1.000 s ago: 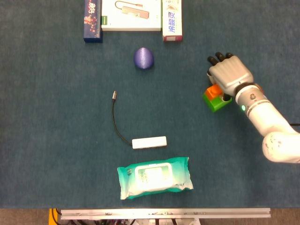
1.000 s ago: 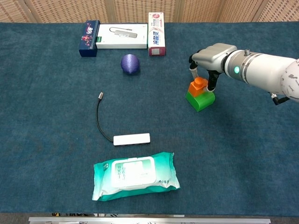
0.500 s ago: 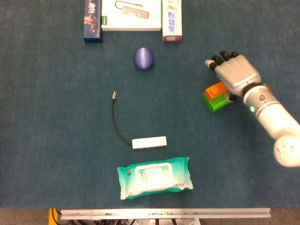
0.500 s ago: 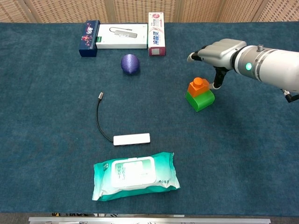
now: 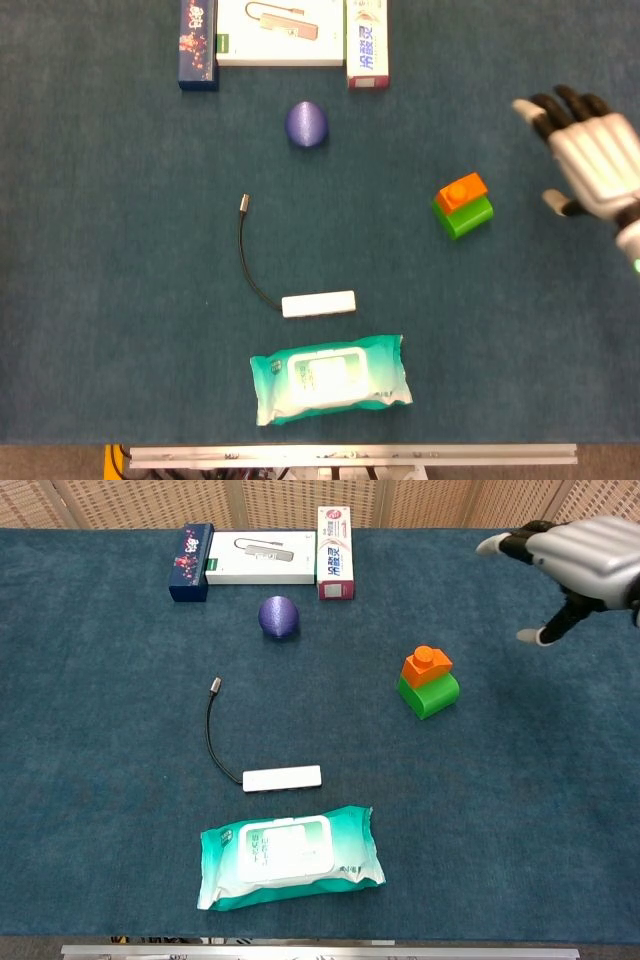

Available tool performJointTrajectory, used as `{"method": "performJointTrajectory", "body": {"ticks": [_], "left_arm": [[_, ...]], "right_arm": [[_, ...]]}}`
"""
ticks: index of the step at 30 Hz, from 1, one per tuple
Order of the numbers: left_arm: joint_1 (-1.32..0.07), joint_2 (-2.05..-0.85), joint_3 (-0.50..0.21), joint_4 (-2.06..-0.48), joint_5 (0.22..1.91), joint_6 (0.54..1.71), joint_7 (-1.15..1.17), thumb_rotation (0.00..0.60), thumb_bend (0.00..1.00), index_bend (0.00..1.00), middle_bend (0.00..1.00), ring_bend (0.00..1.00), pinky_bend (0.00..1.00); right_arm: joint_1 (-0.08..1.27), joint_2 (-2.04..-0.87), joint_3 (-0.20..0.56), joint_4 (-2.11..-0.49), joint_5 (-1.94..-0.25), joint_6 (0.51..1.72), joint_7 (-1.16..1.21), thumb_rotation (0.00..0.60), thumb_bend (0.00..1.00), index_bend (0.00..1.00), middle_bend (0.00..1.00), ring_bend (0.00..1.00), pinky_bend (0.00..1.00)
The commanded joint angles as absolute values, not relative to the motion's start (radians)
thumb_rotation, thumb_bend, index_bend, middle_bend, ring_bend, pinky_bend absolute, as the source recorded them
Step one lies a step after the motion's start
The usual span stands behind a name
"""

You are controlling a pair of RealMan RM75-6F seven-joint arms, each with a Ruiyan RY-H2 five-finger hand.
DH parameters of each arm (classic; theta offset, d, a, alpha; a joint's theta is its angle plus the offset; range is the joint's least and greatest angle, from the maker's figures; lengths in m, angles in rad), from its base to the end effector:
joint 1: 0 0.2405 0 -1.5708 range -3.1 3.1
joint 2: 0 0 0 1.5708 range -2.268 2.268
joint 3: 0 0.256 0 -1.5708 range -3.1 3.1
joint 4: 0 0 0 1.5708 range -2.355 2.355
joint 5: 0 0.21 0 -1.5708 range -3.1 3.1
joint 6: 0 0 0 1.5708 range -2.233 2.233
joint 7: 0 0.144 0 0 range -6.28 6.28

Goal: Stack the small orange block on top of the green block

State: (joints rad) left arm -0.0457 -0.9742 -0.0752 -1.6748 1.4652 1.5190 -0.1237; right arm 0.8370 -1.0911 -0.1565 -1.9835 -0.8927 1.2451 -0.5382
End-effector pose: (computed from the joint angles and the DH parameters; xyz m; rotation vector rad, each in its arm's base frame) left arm -0.3140 0.1735 0.2093 -1.2857 -0.9185 -0.9400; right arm -0.1780 -0.2916 0.0971 1.8301 -0.8184 0.5971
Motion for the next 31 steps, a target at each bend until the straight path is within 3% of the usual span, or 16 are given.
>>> {"method": "performJointTrajectory", "body": {"ticks": [1, 14, 22, 31], "left_arm": [[-0.05, -0.981, -0.075, -1.671, 1.467, 1.516, -0.118, 0.6, 0.11, 0.58, 0.45, 0.31, 0.4], [-0.061, -1.03, -0.085, -1.623, 1.488, 1.538, -0.123, 0.6, 0.11, 0.58, 0.45, 0.31, 0.41], [-0.07, -1.055, -0.096, -1.602, 1.477, 1.538, -0.12, 0.6, 0.11, 0.59, 0.44, 0.31, 0.42], [-0.087, -1.072, -0.099, -1.587, 1.464, 1.511, -0.109, 0.6, 0.11, 0.59, 0.44, 0.31, 0.42]], "right_arm": [[0.694, -1.019, -0.227, -2.022, -1.068, 1.364, -0.464, 0.6, 0.2, 0.15, 0.14, 0.01, 0.15], [0.347, -1.068, -0.294, -1.886, -1.383, 1.639, -0.384, 0.6, 0.2, 0.18, 0.15, 0.01, 0.15], [0.249, -1.083, -0.276, -1.808, -1.47, 1.667, -0.281, 0.6, 0.2, 0.18, 0.15, 0.01, 0.15], [0.219, -1.054, -0.219, -1.77, -1.479, 1.609, -0.179, 0.6, 0.2, 0.18, 0.15, 0.01, 0.15]]}}
